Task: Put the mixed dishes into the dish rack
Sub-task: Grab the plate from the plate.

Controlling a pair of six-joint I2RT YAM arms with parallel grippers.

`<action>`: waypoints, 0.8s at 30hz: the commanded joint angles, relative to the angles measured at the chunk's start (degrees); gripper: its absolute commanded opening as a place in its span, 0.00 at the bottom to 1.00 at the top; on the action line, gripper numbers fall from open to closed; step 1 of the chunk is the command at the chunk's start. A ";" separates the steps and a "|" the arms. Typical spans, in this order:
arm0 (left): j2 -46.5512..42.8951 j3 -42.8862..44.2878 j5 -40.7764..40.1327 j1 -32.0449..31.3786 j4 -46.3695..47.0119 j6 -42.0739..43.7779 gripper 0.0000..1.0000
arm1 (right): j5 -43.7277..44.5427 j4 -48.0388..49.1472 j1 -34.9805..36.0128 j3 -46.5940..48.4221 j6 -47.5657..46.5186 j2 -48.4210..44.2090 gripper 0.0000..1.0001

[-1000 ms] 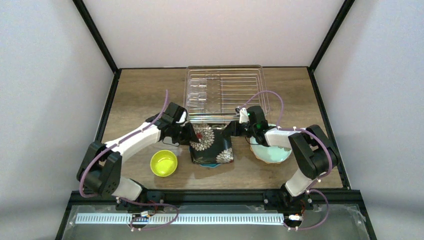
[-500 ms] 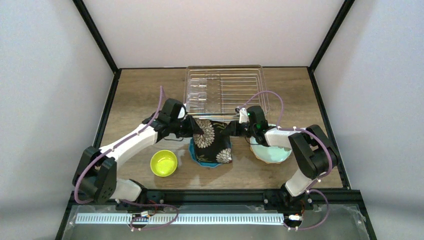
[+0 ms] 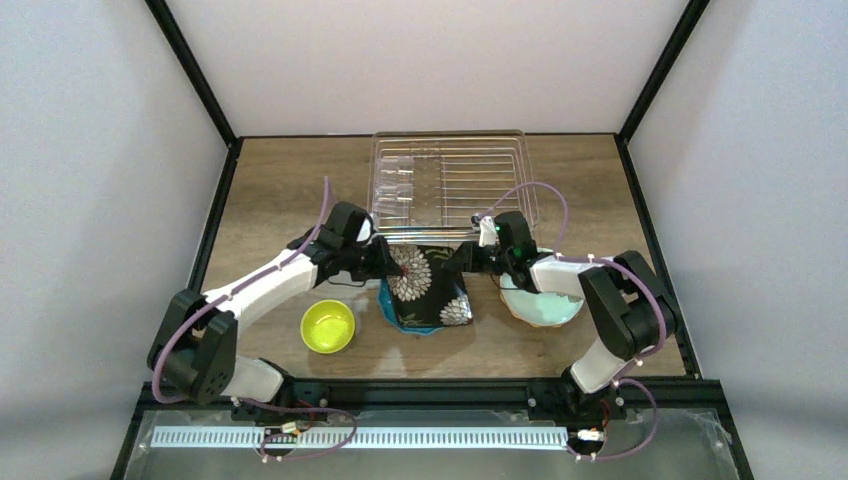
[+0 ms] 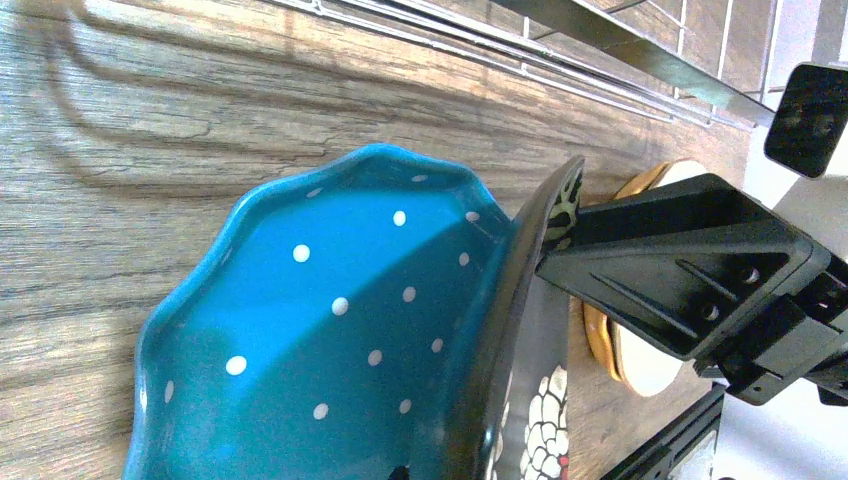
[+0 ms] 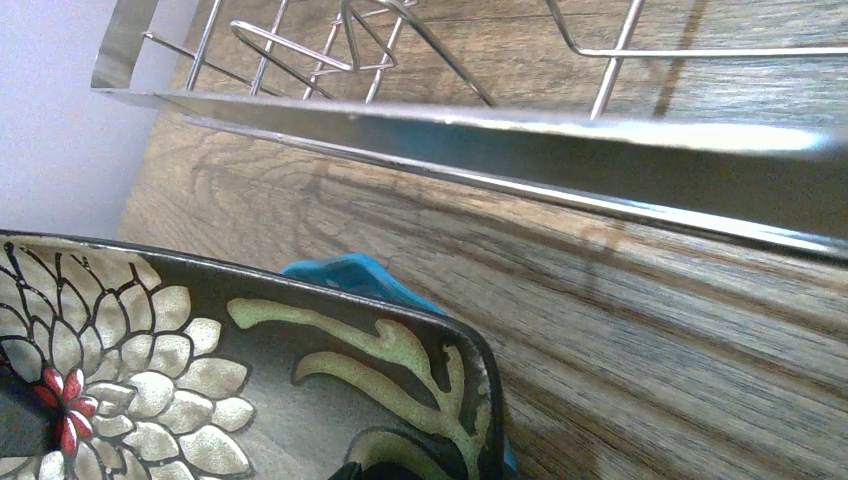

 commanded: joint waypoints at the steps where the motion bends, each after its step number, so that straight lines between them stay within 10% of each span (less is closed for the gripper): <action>1: -0.02 1.15 0.04 -0.72 4.69 -0.72 0.03 | -4.66 -3.74 0.92 -1.31 2.81 -1.08 0.72; 24: -10.19 2.70 -5.52 -0.82 1.95 4.84 0.03 | 0.05 -15.82 0.96 7.22 0.19 -9.98 0.99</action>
